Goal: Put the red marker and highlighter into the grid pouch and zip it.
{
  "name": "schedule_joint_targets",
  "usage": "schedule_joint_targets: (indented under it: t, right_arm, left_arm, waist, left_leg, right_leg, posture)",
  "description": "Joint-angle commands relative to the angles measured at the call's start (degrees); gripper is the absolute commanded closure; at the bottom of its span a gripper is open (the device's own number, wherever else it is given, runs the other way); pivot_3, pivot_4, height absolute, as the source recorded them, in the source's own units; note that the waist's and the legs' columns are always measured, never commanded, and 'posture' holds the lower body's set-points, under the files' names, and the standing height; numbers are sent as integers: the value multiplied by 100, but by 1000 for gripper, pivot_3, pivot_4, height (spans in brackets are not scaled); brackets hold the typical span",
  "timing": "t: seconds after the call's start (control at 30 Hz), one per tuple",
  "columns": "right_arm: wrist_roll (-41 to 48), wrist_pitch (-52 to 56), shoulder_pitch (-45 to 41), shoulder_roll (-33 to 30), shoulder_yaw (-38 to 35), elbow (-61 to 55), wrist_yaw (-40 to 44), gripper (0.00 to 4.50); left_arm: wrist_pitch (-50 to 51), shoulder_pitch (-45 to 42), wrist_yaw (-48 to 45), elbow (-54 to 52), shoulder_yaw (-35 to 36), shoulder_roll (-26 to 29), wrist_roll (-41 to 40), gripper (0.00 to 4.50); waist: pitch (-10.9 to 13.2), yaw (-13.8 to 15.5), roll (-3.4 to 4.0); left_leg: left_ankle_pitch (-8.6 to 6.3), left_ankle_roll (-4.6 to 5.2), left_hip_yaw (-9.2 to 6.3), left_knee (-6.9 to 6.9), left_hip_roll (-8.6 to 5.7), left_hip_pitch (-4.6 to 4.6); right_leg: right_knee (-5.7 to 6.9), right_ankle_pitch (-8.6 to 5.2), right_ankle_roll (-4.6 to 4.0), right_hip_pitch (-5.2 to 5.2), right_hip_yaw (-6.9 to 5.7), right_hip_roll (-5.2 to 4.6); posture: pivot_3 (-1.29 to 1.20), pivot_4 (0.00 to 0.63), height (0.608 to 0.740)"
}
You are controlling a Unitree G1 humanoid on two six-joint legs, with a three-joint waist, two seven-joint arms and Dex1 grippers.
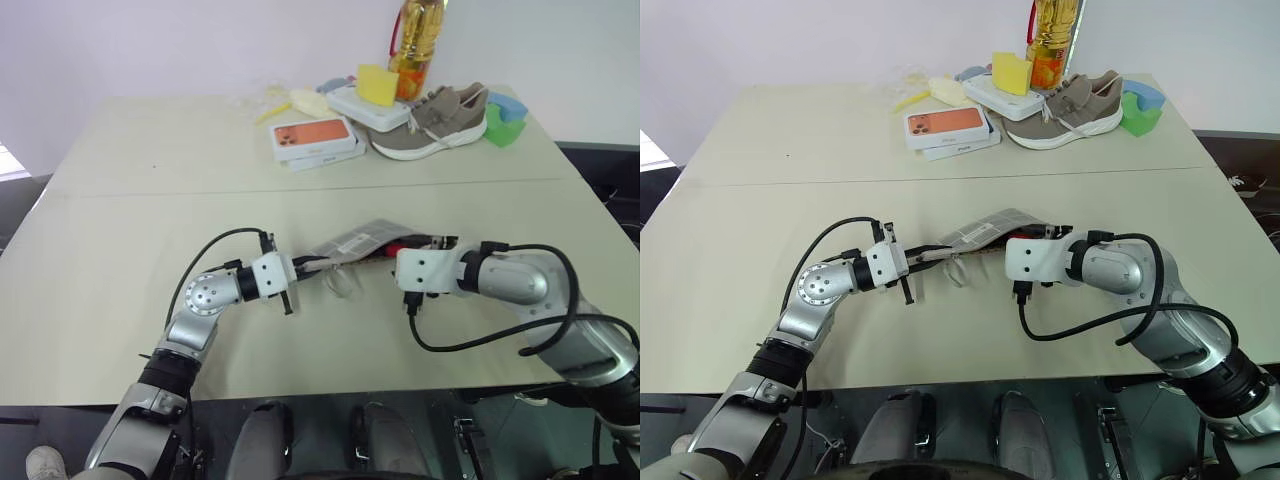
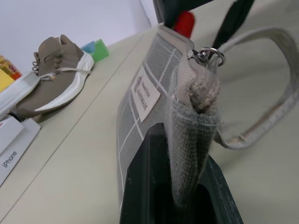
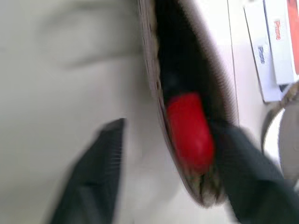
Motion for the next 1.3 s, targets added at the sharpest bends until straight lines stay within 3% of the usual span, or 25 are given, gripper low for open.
schedule_joint_targets:
  t: [0.03, 0.2, 0.33, 0.5, 0.67, 0.8, 0.97, 1.0, 1.3]
  right_arm:
    - [-86, -257, -33, -15, -602, 9, -314, 181]
    - [1409, 789, 133, 778, -1966, -512, -163, 181]
    - [2868, 2287, 329, 1716, -2457, -1284, -139, 181]
    - [3594, 3433, 424, 3113, -2088, -1625, -1031, 181]
    - [3735, 3892, 164, 3959, -1963, -1380, -1896, 181]
    - [3966, 4217, 68, 4244, -2099, -1347, -2225, 1492]
    - [4062, 4296, 76, 3798, -2154, -1328, -2243, 4224]
    - [4087, 4280, 90, 3657, -2159, -1340, -2199, 4439]
    - [4015, 3929, 155, 2578, -2265, -1328, -2080, 4439]
  left_arm:
    - [2, -36, 89, -222, 86, -9, -89, 4500]
    - [264, -195, 434, -102, 244, -221, -197, 4500]
    - [366, -363, 658, 26, 241, -450, -124, 4500]
    - [309, -469, 822, 157, 161, -638, 55, 4500]
    - [264, -507, 878, 214, 179, -688, 112, 4500]
    - [208, -506, 889, 235, 178, -649, 153, 4500]
    - [182, -508, 871, 269, 212, -600, 161, 4500]
    - [170, -521, 870, 293, 218, -587, 164, 4500]
    - [28, -638, 826, 480, 238, -484, 180, 4500]
  waist:
    - [0, 0, 0]
    - [1, 6, -2]
    - [0, 8, -3]
    - [0, -16, -2]
    - [0, -4, 0]
    - [-1, -1, -1]
    - [-1, -7, 0]
    - [-1, -8, 0]
    - [0, -5, -2]
  left_leg:
    - [0, 0, 0, 0, 0, 0]
    - [-1, 2, -3, 5, 2, 0]
    - [-4, 7, -7, 8, 2, -1]
    - [-13, 22, -21, 13, 4, 1]
    - [-13, 22, -22, 15, 0, -1]
    - [-13, 22, -21, 15, 0, -2]
    - [-13, 23, -21, 15, 0, -2]
    - [-13, 23, -22, 14, 0, -2]
    - [-15, 25, -21, 14, 0, -3]
  right_leg:
    - [0, 0, 0, 0, 0, 0]
    - [2, 0, 0, 5, -3, 1]
    - [2, 1, 0, 8, -6, 0]
    - [9, 1, 0, 8, -5, 1]
    - [11, 1, 0, 5, -3, -1]
    - [11, 1, 0, 6, -4, 0]
    - [9, 0, 0, 6, -4, 0]
    - [9, 0, 0, 5, -4, 0]
    - [7, 0, 0, 5, -4, 0]
  posture:
    - [0, 150, 740]
    - [0, 150, 740]
    - [0, 150, 740]
    - [0, 150, 740]
    - [0, 150, 740]
    - [0, 150, 740]
    - [0, 150, 740]
    - [0, 150, 740]
    - [0, 150, 740]
